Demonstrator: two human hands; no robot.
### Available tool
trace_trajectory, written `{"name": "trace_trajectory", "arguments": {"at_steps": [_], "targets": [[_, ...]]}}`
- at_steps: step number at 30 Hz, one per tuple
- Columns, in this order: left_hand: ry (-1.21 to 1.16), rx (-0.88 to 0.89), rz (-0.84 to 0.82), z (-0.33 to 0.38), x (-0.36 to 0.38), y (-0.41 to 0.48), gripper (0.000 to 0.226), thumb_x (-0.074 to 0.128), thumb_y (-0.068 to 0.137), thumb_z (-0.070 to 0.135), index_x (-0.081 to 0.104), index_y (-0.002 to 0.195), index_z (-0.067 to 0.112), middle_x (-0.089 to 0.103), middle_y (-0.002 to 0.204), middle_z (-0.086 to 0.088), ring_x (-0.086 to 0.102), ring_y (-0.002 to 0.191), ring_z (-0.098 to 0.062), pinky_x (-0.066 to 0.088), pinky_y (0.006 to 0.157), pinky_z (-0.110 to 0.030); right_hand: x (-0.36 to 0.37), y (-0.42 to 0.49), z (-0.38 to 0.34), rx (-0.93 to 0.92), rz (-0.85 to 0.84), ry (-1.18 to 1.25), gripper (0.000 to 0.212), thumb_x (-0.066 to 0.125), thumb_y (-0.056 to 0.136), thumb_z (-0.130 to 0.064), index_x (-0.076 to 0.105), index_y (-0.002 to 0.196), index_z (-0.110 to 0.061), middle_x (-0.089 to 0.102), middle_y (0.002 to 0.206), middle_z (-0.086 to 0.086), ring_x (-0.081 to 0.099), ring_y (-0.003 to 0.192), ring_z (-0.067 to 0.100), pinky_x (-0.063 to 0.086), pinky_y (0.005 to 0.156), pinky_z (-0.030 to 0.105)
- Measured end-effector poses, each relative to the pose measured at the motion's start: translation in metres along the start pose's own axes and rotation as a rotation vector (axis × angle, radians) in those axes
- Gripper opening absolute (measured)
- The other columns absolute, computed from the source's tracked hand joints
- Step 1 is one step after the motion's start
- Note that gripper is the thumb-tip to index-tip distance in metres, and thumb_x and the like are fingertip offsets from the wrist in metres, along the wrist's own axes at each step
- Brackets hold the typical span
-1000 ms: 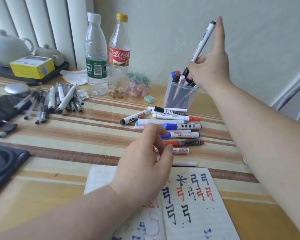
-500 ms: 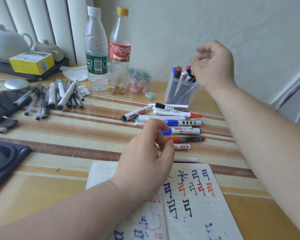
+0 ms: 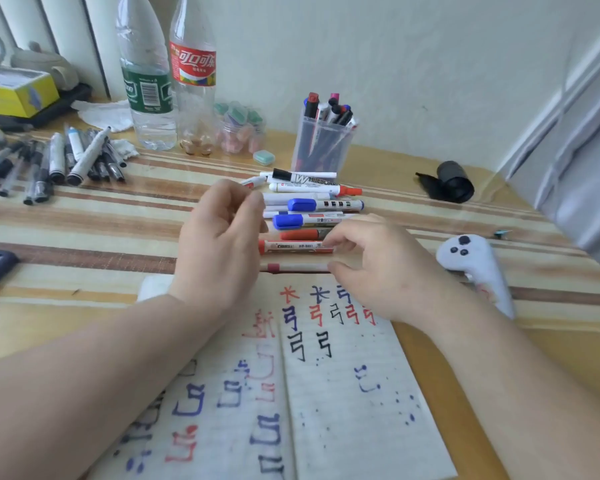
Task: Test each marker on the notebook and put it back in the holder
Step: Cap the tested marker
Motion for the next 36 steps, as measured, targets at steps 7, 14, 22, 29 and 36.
{"name": "trace_trajectory", "arguments": {"at_steps": [7,14,22,29,36], "targets": [[-0.094,0.009,0.129,0.000,-0.005,0.002,0.061,0.024,0.111,0.045,0.057,0.089,-0.001,0.063,0.085,-0.013,0.049,0.053,-0.017,0.040,0.053,-0.021,0.016,0.007,0.012,0.019,0.000,0.113,0.023,0.069,0.091,-0.022,0.070,0.112,-0.031,0.058,0.101,-0.024,0.050,0.105,0.000,0.038,0.085,0.009],[-0.052,0.041,0.084,0.001,-0.003,0.001,0.062,0.027,0.109,0.048,0.059,0.078,0.006,0.058,0.077,-0.020,0.050,0.058,-0.020,0.039,0.059,-0.028,0.022,0.011,0.017,0.040,-0.082,0.211,0.022,0.070,0.093,-0.023,0.069,0.110,-0.038,0.062,0.105,-0.020,0.056,0.094,-0.004,0.037,0.074,0.005],[-0.005,0.168,-0.031,0.003,0.002,0.002,0.032,0.042,0.104,0.042,0.062,0.094,0.018,0.064,0.088,0.005,0.058,0.081,-0.009,0.046,0.076,-0.030,-0.012,0.003,0.033,-0.040,0.206,0.644,0.009,0.074,0.091,-0.025,0.075,0.099,-0.029,0.075,0.090,0.000,0.068,0.082,0.020,0.054,0.074,0.033],[0.405,0.429,-0.512,0.014,0.039,-0.027,0.017,0.055,0.103,0.035,0.064,0.113,0.024,0.062,0.089,0.011,0.056,0.085,-0.007,0.043,0.075,-0.021,-0.023,-0.018,0.022,-0.055,0.277,1.054,0.008,0.067,0.092,-0.015,0.068,0.086,-0.009,0.064,0.067,0.003,0.045,0.060,0.026,0.036,0.049,0.029],[0.344,0.366,-0.617,0.018,0.044,-0.033,0.024,0.042,0.106,0.035,0.056,0.102,0.016,0.053,0.073,0.008,0.049,0.066,-0.012,0.039,0.059,-0.024,-0.026,-0.027,0.002,-0.063,0.485,1.116,0.017,0.063,0.098,-0.018,0.059,0.082,-0.013,0.053,0.065,0.008,0.046,0.056,0.022,0.037,0.047,0.024]]}}
Point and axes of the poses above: each hand's wrist, its own y-axis towards the middle knuckle, its own x-axis out of the palm, z = x × y, the point moved 6 cm from there along y, towards the middle knuckle
